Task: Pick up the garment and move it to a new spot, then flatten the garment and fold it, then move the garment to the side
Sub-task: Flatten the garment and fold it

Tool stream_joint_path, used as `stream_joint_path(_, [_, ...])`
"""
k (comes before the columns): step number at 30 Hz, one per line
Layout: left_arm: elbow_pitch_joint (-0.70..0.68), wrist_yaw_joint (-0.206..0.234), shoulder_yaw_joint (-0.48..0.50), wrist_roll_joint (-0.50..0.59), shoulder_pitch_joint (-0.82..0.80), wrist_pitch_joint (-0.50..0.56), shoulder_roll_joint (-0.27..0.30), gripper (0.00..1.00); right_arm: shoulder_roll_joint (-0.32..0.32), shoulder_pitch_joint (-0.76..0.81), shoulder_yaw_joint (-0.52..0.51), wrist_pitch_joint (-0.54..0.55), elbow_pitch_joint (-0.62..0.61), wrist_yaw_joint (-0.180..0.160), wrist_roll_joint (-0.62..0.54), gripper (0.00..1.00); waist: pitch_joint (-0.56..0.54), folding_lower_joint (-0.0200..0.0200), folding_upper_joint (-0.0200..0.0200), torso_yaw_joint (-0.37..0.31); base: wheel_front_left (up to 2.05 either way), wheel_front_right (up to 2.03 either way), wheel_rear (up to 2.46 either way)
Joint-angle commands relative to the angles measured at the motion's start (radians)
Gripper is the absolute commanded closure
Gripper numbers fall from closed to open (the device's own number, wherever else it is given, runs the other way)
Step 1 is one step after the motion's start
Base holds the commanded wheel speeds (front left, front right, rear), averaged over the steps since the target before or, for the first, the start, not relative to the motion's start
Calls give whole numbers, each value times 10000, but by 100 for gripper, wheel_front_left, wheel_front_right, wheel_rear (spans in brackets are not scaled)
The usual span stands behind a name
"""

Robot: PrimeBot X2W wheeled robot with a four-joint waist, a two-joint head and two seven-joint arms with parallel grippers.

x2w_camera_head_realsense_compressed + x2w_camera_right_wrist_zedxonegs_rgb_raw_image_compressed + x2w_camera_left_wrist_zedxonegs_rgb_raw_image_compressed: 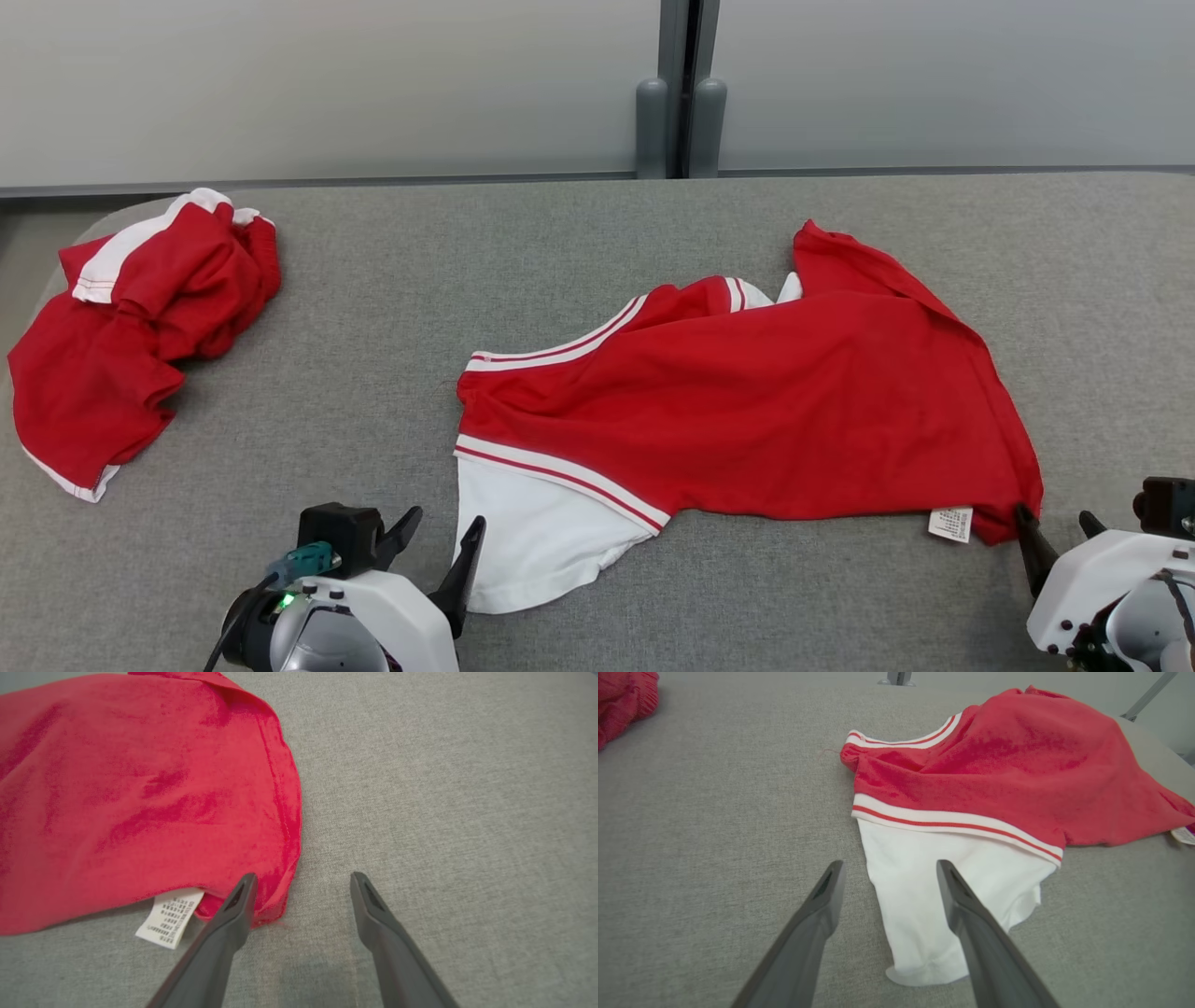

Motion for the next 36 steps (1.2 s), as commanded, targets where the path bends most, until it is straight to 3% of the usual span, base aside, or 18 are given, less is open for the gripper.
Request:
stream_joint_path(1, [46, -71, -48, 6, -153, 77, 53, 0, 6, -132, -54, 104, 124, 2, -65, 0, 163, 0, 0, 94, 0, 0, 0])
stream_joint_path(13, [750, -50, -381, -177, -267, 1070, 138, 0, 167, -416, 500, 260, 729, 4, 333, 0, 400, 0, 0, 79, 0, 0, 0])
stream_joint_path(14, [848, -21, -385, -212, -256, 1144, 132, 0, 167, -418, 558, 251, 747, 4, 366, 7, 407, 0, 0, 66, 0, 0, 0])
stream_joint_path(17, [1030, -131, -532, -353, -161, 1469, 98, 0, 146, -423, 704, 206, 785, 4, 472, 51, 422, 0, 0, 28, 0, 0, 0])
stream_joint_path(18, [1014, -175, -562, -435, -123, 1527, 56, 0, 128, -436, 732, 172, 795, 2, 514, 56, 420, 0, 0, 20, 0, 0, 0])
stream_joint_path(19, [999, -223, -601, -505, -96, 1601, 42, 0, 104, -448, 764, 148, 798, 2, 550, 67, 417, 0, 0, 12, 0, 0, 0])
stream_joint_path(20, [975, -269, -628, -549, -90, 1637, 44, 17, 80, -460, 788, 87, 802, 2, 575, 91, 413, 0, 0, 7, 0, 0, 0])
stream_joint_path(21, [940, -269, -628, -578, -87, 1638, 46, 56, 64, -470, 799, 19, 814, 2, 615, 100, 404, 0, 0, 2, 0, 0, 0])
stream_joint_path(22, [917, -286, -631, -601, -83, 1620, 51, 100, 48, -482, 816, -36, 842, 2, 636, 100, 391, 0, 0, -1, 0, 0, 0])
stream_joint_path(36, [-259, -244, -29, -985, -66, 469, 181, 100, -136, -407, 898, -1156, 329, 2, 1120, 100, -124, 0, 0, -27, 0, 0, 0])
